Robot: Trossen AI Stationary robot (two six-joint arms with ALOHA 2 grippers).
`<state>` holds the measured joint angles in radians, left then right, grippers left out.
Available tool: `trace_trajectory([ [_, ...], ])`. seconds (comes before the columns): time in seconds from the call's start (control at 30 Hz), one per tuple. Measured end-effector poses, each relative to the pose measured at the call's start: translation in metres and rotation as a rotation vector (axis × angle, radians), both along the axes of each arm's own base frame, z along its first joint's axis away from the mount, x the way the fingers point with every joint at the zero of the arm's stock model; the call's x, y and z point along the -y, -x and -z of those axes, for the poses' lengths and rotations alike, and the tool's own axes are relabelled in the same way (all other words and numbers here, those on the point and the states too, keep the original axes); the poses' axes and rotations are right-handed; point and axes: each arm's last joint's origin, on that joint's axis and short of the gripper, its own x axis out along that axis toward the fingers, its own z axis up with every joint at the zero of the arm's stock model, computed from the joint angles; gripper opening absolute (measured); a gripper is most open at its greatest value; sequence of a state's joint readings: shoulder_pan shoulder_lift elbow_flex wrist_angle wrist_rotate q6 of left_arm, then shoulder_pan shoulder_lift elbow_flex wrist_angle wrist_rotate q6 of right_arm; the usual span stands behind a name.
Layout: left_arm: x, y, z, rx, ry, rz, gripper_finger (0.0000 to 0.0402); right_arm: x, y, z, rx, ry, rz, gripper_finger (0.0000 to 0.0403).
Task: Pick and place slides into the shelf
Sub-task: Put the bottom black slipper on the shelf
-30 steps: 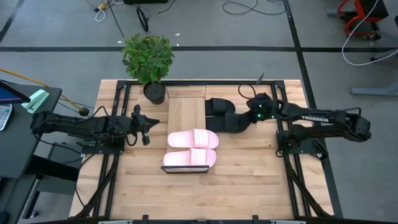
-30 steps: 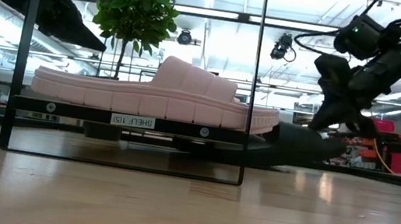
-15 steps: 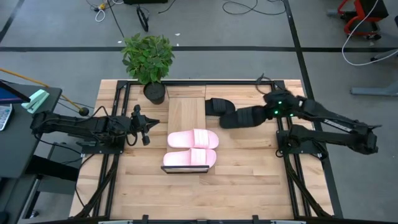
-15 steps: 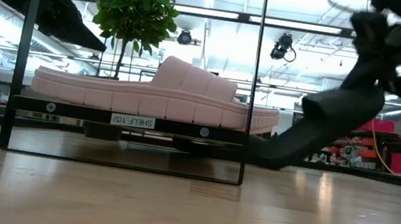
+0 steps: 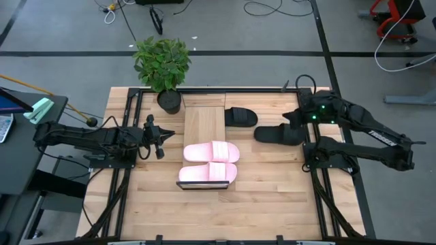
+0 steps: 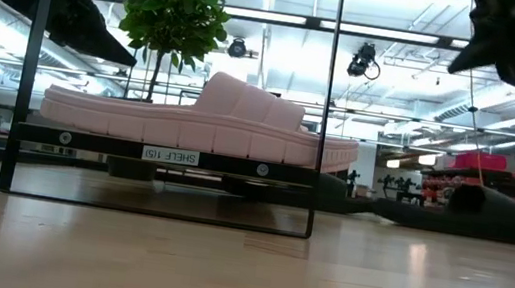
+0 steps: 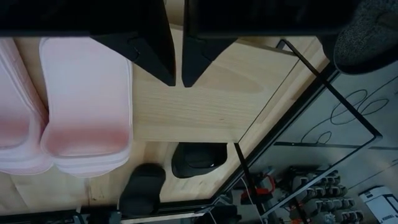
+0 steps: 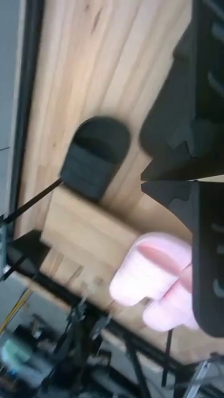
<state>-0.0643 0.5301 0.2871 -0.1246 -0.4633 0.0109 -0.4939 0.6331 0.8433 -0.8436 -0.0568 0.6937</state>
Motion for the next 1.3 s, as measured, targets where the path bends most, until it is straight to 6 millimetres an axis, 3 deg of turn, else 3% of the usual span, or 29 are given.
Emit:
trace_trajectory([
  [0.2,0.0,0.0,0.0,0.0,0.0,0.0,0.0024,-0.003,0.01,0.012,-0.165,-0.035,0.057,0.0004],
  [0.37,0.0,0.0,0.0,0.0,0.0,0.0,0.0028,-0.003,0.016,0.021,-0.295,-0.091,0.1,0.0031],
  [0.67,0.0,0.0,0.0,0.0,-0.001,0.0,0.0033,0.01,0.008,0.04,-0.468,-0.201,0.168,0.0151],
  [0.93,0.0,0.0,0.0,-0.001,-0.003,0.001,0.0023,0.024,0.004,0.08,-0.645,-0.314,0.208,0.0242],
  [1.3,0.0,0.0,0.0,-0.005,-0.011,0.005,0.0039,0.037,0.009,0.113,-0.563,-0.382,0.25,0.028],
])
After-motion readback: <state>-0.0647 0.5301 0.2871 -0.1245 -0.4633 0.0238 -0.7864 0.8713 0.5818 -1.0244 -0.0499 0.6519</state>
